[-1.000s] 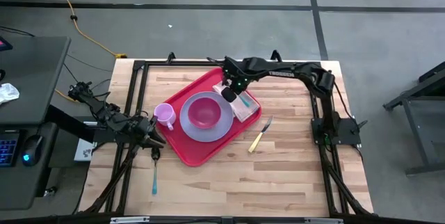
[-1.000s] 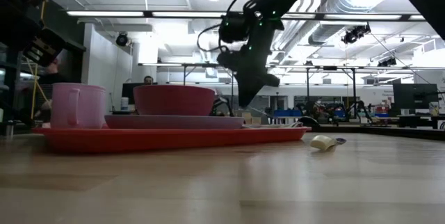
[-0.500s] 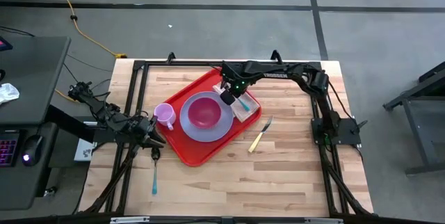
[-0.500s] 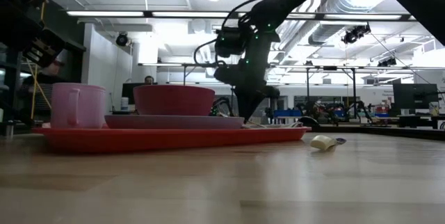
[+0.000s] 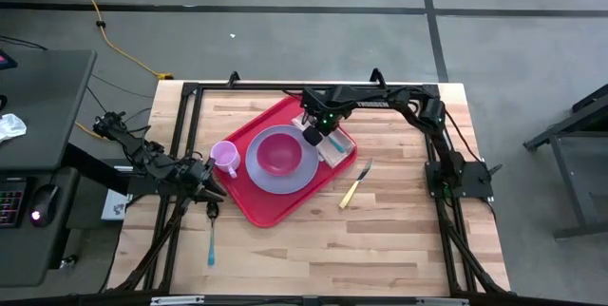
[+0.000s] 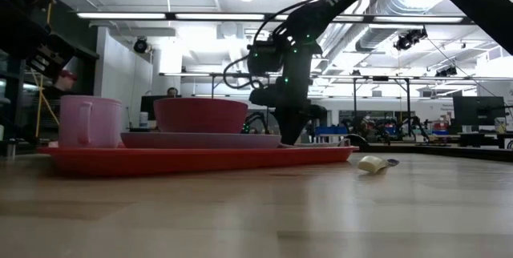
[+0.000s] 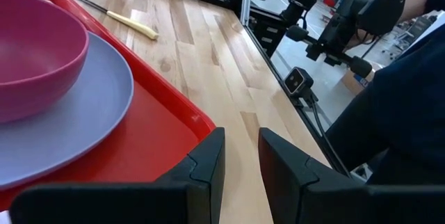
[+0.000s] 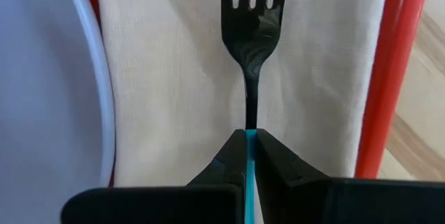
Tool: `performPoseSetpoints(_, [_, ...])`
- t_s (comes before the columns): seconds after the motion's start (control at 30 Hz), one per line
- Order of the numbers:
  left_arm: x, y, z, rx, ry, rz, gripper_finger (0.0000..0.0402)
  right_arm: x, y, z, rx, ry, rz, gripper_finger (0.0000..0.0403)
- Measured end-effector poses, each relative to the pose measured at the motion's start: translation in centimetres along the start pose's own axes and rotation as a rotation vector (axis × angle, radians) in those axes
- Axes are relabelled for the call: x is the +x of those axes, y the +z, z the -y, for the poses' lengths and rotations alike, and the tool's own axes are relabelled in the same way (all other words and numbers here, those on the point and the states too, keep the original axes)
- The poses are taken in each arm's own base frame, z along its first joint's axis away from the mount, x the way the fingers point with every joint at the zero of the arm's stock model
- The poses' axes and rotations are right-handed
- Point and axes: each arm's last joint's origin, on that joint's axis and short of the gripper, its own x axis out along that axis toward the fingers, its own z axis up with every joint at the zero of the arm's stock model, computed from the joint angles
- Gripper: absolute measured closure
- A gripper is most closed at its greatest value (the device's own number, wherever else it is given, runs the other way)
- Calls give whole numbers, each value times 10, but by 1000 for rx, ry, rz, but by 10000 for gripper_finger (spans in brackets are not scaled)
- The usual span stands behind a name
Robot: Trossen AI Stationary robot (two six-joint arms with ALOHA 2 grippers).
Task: Set up tray
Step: Put the blue fork on top of the table napkin on the red serving tray
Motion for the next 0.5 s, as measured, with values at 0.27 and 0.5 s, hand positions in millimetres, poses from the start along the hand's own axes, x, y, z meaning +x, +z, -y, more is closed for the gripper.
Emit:
performPoseSetpoints(0.27, [0,0,0,1,2,-4,284,0,0,0,15,7,-1,403])
performPoseSetpoints(0.5, [0,-1,0,3,5,-9,284,0,0,0,30,19,-6,402])
